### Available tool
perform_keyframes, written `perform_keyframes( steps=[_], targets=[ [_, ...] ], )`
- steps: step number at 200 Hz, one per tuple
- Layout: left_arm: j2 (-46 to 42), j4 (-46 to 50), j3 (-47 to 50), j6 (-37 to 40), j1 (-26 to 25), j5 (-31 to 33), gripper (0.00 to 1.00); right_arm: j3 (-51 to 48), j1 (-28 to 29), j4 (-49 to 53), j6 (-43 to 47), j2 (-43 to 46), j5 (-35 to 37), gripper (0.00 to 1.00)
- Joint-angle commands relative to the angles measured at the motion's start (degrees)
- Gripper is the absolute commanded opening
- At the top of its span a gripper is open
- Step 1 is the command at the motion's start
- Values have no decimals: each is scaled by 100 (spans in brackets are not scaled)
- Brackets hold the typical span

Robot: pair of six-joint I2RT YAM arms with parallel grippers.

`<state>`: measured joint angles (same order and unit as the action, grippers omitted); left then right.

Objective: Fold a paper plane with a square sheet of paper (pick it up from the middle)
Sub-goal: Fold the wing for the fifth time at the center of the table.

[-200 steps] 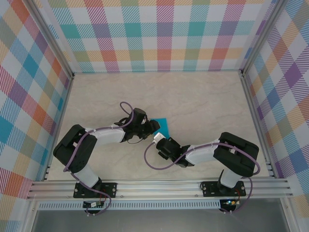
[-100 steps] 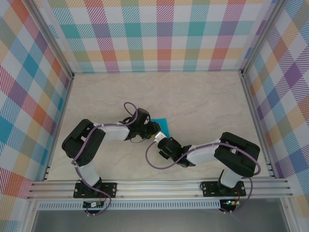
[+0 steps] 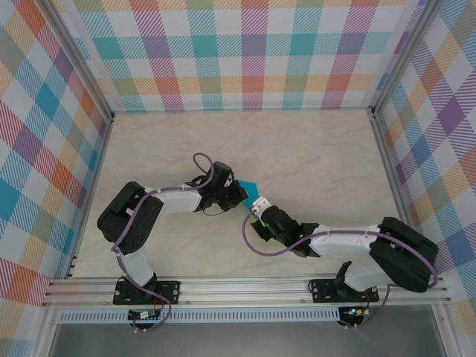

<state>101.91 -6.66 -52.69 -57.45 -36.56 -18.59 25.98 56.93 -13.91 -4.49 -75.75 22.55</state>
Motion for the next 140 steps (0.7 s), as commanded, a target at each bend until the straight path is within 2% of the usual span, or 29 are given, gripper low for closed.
perform_keyframes(
  steps=[1, 9, 31, 41, 50, 68, 88, 120, 140],
  targets=[
    [49, 291, -176, 65, 52, -44, 9, -66, -300, 383, -95, 452, -663, 44],
    [57, 316, -181, 72, 56, -44, 9, -10, -322, 523, 135, 456, -755, 48],
    [75, 340, -198, 76, 52, -63, 8, 408, -323, 1093, 520, 61, -643, 47],
    [84, 340, -212, 81, 52, -67, 8, 454, -318, 977, 648, -66, -782, 43],
    [99, 348, -216, 76, 53, -79, 8, 314, -272, 447, 777, -72, -866, 42],
    [153, 383, -276, 85, 52, -105, 8, 146, -270, -125, 962, -55, -997, 46],
    [187, 383, -304, 77, 52, -141, 8, 361, -229, 24, 1474, -368, -748, 46],
    [147, 396, -330, 85, 52, -198, 8, 350, -112, -434, 1846, -608, -576, 49],
    [136, 459, -363, 122, 52, -171, 8, 381, -77, -657, 2013, -767, -210, 49]
  ],
)
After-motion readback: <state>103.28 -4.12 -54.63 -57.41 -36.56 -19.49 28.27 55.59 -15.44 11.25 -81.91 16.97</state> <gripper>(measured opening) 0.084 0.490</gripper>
